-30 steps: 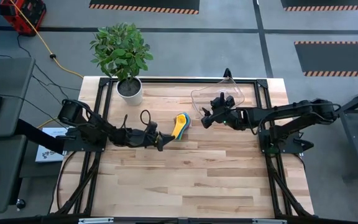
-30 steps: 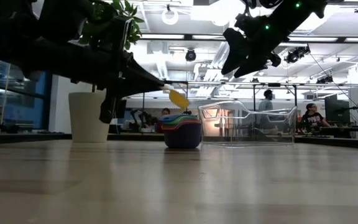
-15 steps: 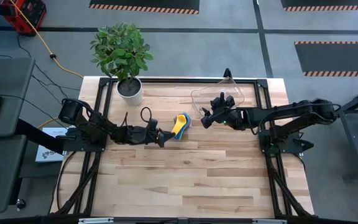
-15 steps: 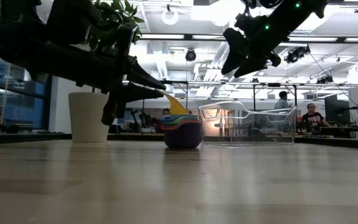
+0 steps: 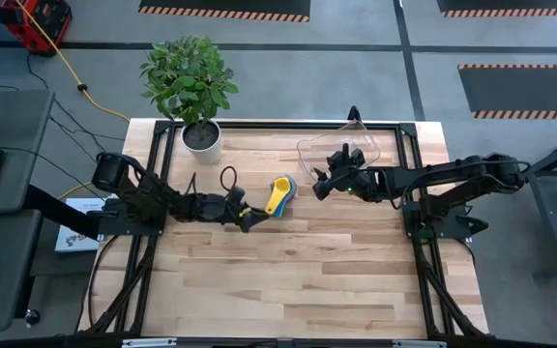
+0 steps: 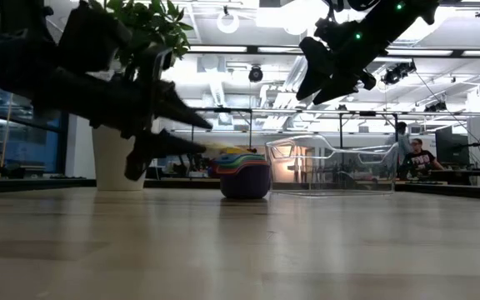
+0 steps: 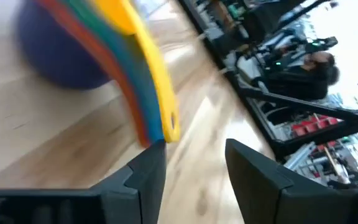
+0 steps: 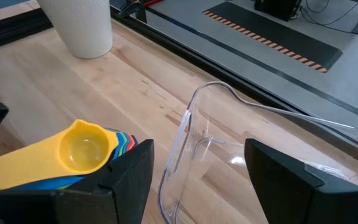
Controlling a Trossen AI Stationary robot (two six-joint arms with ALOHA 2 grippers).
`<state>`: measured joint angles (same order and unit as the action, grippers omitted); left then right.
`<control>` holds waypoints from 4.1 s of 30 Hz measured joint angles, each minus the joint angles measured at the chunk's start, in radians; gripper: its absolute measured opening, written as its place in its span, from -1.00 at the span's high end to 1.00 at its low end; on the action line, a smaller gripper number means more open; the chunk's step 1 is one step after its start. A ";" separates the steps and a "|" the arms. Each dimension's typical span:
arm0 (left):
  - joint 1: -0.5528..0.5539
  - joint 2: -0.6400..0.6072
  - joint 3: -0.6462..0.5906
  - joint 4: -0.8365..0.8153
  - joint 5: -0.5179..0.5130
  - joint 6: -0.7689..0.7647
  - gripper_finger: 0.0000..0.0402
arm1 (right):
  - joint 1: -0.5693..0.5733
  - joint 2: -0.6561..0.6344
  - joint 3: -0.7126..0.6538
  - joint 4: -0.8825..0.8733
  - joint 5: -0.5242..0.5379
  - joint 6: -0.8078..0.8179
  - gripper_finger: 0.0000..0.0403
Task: Nest measuring cups in basket
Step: Stack the yellow measuring cup on top of the blue measuring cup, then put the nested measuring cups into the transparent bin
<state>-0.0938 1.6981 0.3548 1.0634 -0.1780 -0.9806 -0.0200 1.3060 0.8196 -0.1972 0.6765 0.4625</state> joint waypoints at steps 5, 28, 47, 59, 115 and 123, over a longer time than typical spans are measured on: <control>0.037 -0.032 -0.053 0.019 0.007 -0.009 0.21 | 0.000 0.000 0.000 0.000 0.000 0.000 -0.21; 0.108 -0.238 -0.063 -0.225 0.078 0.310 0.40 | 0.000 0.000 0.000 0.000 0.000 0.003 -0.21; -0.023 -0.062 0.247 -0.711 -0.281 0.590 1.00 | 0.000 0.000 0.000 0.003 0.003 0.000 -0.21; -0.091 -0.069 0.286 -0.778 -0.281 0.522 1.00 | 0.000 0.000 0.000 0.001 0.001 0.008 -0.21; -0.044 -0.442 -0.002 -0.472 -0.319 0.666 1.00 | 0.207 0.274 0.000 0.080 -0.417 0.476 -0.97; -0.044 -0.442 -0.002 -0.472 -0.302 0.652 1.00 | 0.263 0.274 0.000 -0.024 -0.537 0.535 -0.97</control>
<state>-0.1375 1.2560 0.3527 0.5911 -0.4805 -0.3291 0.2427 1.5795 0.8196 -0.2208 0.1392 0.9972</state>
